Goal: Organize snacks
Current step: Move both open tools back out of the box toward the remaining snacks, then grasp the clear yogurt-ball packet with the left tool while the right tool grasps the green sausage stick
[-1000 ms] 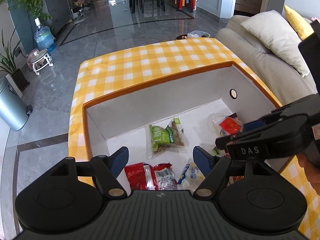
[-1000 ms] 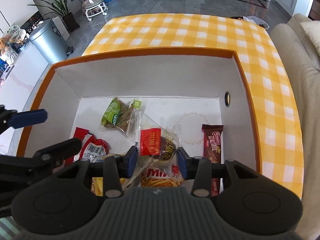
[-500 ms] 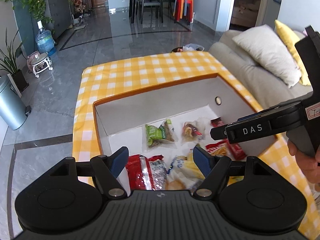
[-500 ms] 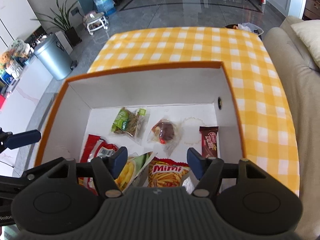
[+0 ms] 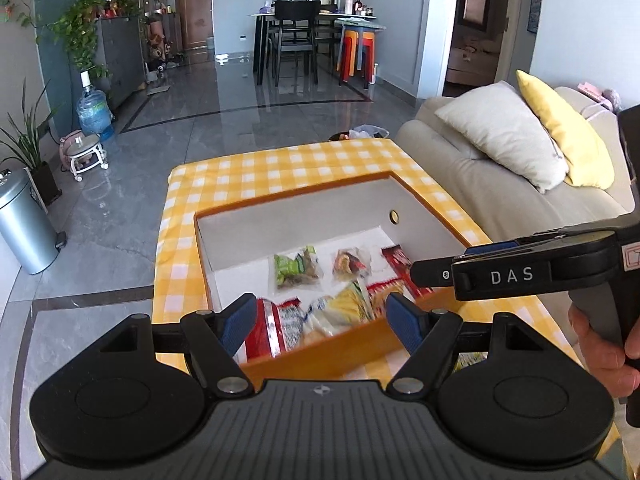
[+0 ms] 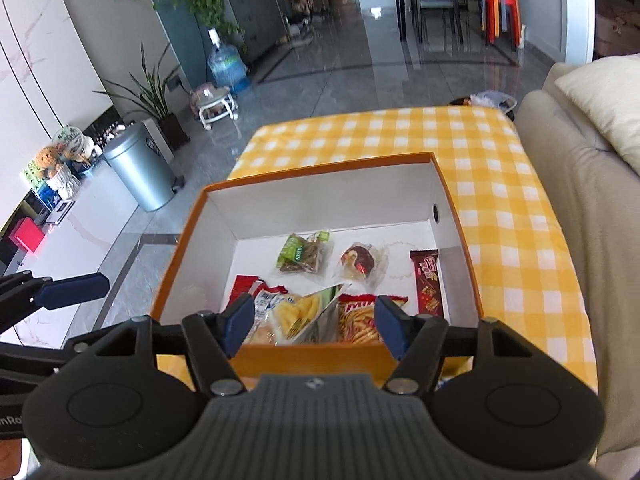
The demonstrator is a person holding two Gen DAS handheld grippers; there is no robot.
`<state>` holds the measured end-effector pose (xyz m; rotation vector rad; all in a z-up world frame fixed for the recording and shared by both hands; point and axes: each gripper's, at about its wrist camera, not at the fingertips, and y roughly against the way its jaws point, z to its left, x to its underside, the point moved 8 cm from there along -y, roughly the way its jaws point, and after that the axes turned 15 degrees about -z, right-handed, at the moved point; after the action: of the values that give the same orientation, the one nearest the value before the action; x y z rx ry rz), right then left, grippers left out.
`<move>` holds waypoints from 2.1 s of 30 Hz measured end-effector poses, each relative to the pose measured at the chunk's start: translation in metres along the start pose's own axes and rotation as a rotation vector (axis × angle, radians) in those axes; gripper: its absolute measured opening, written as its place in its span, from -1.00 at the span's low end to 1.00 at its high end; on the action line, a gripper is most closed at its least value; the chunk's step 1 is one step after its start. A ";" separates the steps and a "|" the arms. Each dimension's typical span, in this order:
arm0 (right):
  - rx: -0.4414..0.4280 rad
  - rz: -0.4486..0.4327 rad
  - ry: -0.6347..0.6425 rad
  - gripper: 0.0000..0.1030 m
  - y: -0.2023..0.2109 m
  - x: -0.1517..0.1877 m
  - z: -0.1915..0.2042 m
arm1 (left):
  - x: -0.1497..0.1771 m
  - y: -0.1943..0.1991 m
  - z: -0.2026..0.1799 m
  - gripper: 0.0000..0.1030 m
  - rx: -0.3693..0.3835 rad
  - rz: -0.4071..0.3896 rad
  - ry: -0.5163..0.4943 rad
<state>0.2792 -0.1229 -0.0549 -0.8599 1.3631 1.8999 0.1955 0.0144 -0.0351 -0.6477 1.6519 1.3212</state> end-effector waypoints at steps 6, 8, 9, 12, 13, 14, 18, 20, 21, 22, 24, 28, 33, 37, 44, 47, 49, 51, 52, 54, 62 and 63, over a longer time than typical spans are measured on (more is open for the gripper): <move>0.037 -0.037 -0.018 0.44 0.033 0.026 0.004 | 0.027 0.016 -0.003 0.72 -0.038 0.011 0.014; 0.049 -0.052 -0.032 0.45 0.043 0.037 0.003 | 0.037 0.019 -0.003 0.72 -0.062 0.006 0.032; 0.060 -0.051 -0.039 0.47 0.048 0.043 0.002 | 0.041 0.019 -0.002 0.72 -0.072 0.005 0.038; 0.083 -0.029 -0.060 0.50 0.055 0.061 -0.002 | 0.053 0.021 0.000 0.72 -0.103 0.014 0.058; 0.092 -0.022 -0.068 0.50 0.057 0.068 -0.003 | 0.057 0.020 0.002 0.73 -0.114 0.023 0.069; 0.101 -0.015 -0.073 0.54 0.058 0.075 -0.005 | 0.061 0.020 0.004 0.74 -0.124 0.034 0.084; 0.143 0.022 -0.088 0.63 0.056 0.100 -0.017 | 0.073 0.019 0.012 0.77 -0.116 0.094 0.179; 0.158 0.047 -0.093 0.63 0.052 0.110 -0.023 | 0.076 0.019 0.016 0.81 -0.115 0.101 0.205; 0.161 0.055 -0.098 0.63 0.051 0.113 -0.024 | 0.078 0.018 0.017 0.81 -0.120 0.105 0.206; 0.167 0.065 -0.102 0.63 0.048 0.118 -0.027 | 0.080 0.018 0.017 0.83 -0.125 0.111 0.207; 0.181 0.080 -0.111 0.63 0.044 0.125 -0.032 | 0.084 0.015 0.019 1.00 -0.131 0.134 0.222; 0.216 0.101 -0.145 0.64 0.036 0.137 -0.042 | 0.092 0.009 0.018 1.00 -0.113 0.175 0.242; 0.204 0.132 -0.206 0.64 0.024 0.149 -0.046 | 0.104 -0.006 0.017 1.00 -0.103 0.243 0.199; 0.184 0.167 -0.271 0.58 0.013 0.155 -0.048 | 0.113 -0.017 0.014 1.00 -0.081 0.295 0.126; 0.170 0.217 -0.273 0.33 -0.002 0.161 -0.044 | 0.138 -0.038 0.008 1.00 -0.027 0.397 -0.007; 0.178 0.241 -0.278 0.31 -0.007 0.166 -0.046 | 0.147 -0.046 0.006 1.00 -0.006 0.422 -0.041; 0.180 0.259 -0.293 0.25 -0.010 0.170 -0.048 | 0.149 -0.050 0.009 1.00 -0.017 0.419 -0.057; 0.178 0.267 -0.318 0.24 -0.013 0.171 -0.051 | 0.151 -0.054 0.010 1.00 -0.012 0.425 -0.070; 0.178 0.269 -0.324 0.23 -0.015 0.172 -0.051 | 0.152 -0.056 0.010 1.00 -0.010 0.429 -0.075; 0.183 0.275 -0.326 0.21 -0.019 0.172 -0.052 | 0.155 -0.059 0.008 1.00 -0.006 0.436 -0.094; 0.193 0.269 -0.281 0.18 -0.030 0.169 -0.047 | 0.169 -0.071 0.006 1.00 -0.010 0.479 -0.112; 0.197 0.269 -0.263 0.15 -0.031 0.169 -0.045 | 0.172 -0.072 0.005 1.00 -0.010 0.486 -0.110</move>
<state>0.2117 -0.1373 -0.2186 -0.3284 1.5267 1.9519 0.1772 0.0205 -0.2204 -0.1727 1.7761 1.6720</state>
